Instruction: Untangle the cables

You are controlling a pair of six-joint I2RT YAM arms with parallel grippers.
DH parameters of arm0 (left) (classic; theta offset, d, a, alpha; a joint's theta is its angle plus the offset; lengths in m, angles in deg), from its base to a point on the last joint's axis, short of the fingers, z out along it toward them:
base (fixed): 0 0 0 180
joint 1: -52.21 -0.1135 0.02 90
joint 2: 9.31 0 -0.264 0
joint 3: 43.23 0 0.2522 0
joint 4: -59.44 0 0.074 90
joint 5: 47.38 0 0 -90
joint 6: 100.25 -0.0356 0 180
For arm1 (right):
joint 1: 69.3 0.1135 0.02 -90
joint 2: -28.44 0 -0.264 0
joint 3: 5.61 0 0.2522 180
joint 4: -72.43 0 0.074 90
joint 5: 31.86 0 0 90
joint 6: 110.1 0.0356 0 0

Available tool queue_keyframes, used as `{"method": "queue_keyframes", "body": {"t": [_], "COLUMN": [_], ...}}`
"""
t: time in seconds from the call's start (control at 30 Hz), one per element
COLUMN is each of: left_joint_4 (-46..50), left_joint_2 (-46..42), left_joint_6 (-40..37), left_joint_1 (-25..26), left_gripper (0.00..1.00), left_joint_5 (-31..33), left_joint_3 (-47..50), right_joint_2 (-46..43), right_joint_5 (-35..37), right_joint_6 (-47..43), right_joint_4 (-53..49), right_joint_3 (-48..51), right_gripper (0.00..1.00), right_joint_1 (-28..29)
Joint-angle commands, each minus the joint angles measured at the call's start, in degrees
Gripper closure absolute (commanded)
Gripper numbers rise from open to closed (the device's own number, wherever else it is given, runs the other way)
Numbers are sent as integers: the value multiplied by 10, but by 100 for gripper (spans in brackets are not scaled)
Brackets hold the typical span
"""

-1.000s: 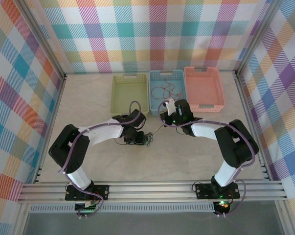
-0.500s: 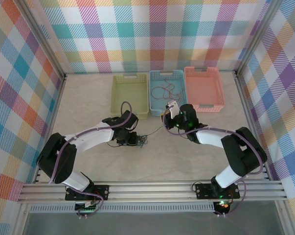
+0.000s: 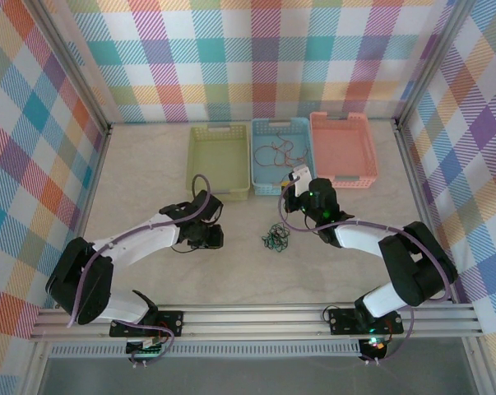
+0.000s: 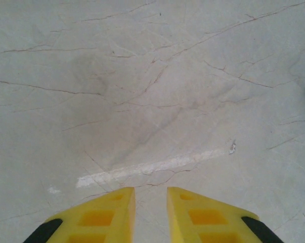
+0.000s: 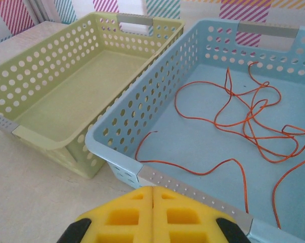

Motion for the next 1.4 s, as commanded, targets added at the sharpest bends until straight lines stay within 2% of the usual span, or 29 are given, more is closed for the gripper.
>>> {"method": "queue_keyframes", "body": {"t": [0.0,0.07,0.13,0.33,0.53,0.73,0.83,1.17,1.37], "left_joint_4": [-38,-69,-80,-119,-124,-135,-144,-238,-213], "left_joint_2": [-21,-26,-19,70,187,237,259,268,292], "left_joint_6": [3,6,8,9,6,20,27,57,52], "left_joint_1": [-5,3,23,79,98,98,99,99,106], "left_gripper": [65,48,33,15,18,25,28,24,26], "left_joint_5": [-70,-102,-95,-85,-69,-43,-62,-117,-114], "left_joint_3": [8,5,-12,-96,-192,-230,-244,-219,-248], "right_joint_2": [-2,1,3,9,6,6,5,5,4], "right_joint_5": [-11,-10,-13,-12,-11,-13,-13,-13,-14], "right_joint_6": [-1,0,2,6,7,11,13,17,18], "right_joint_4": [23,17,16,6,9,14,17,22,23], "right_joint_3": [-1,-6,-6,-14,-11,-9,-7,-5,-4], "right_gripper": [100,100,100,100,100,100,100,100,100], "right_joint_1": [0,0,0,0,0,-1,-1,-2,-3]}}
